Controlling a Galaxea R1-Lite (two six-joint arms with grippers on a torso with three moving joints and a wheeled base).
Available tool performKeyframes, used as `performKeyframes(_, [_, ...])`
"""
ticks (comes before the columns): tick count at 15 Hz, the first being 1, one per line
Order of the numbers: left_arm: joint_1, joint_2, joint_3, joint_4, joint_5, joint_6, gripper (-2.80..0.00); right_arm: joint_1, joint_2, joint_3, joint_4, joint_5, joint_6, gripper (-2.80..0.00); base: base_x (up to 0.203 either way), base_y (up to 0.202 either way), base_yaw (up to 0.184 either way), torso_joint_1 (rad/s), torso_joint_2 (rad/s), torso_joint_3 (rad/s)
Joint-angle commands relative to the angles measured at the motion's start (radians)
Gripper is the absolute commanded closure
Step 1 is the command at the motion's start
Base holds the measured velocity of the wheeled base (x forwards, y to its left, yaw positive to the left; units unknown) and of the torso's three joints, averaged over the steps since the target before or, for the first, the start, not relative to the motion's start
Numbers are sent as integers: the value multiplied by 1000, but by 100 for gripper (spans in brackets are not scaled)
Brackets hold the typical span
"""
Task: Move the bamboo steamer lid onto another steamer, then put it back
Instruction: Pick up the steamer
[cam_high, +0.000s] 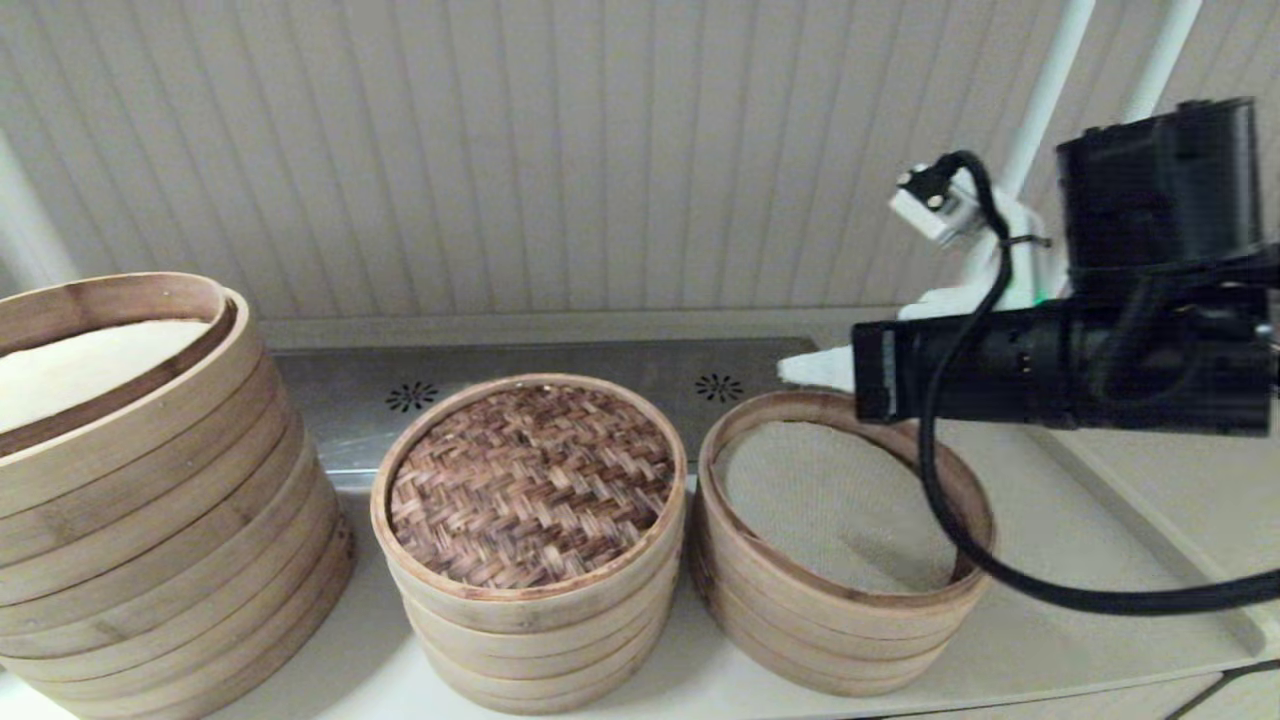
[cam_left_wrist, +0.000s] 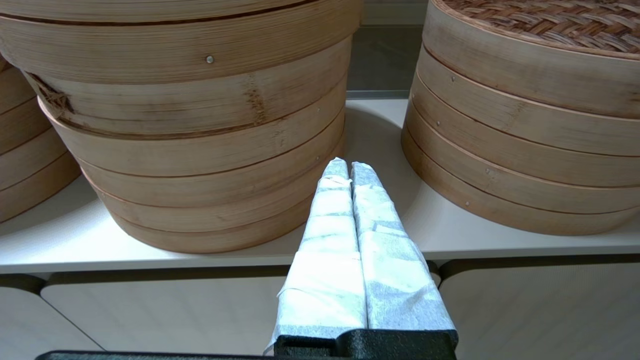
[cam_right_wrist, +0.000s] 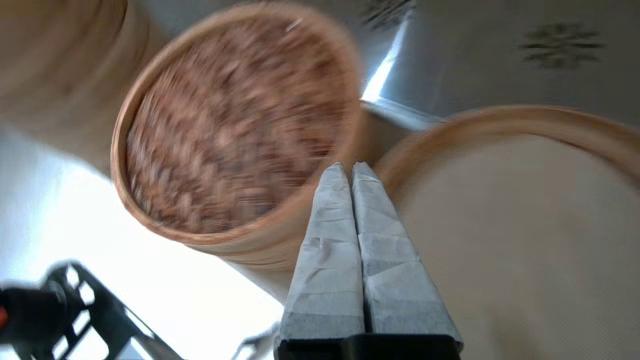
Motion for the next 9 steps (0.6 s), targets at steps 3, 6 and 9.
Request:
performKeyframes(3, [0, 2, 0, 0, 0, 0, 0, 145, 139, -70, 5, -78, -32, 0, 0, 0, 0, 0, 0, 0])
performKeyframes(6, [0, 2, 0, 0, 0, 0, 0, 196, 187, -112, 4, -125, -36, -280, 0, 0, 0, 0, 0, 0])
performKeyframes(9, [0, 2, 0, 0, 0, 0, 0, 233, 241, -150, 4, -130, -61, -280, 0, 0, 0, 0, 0, 0])
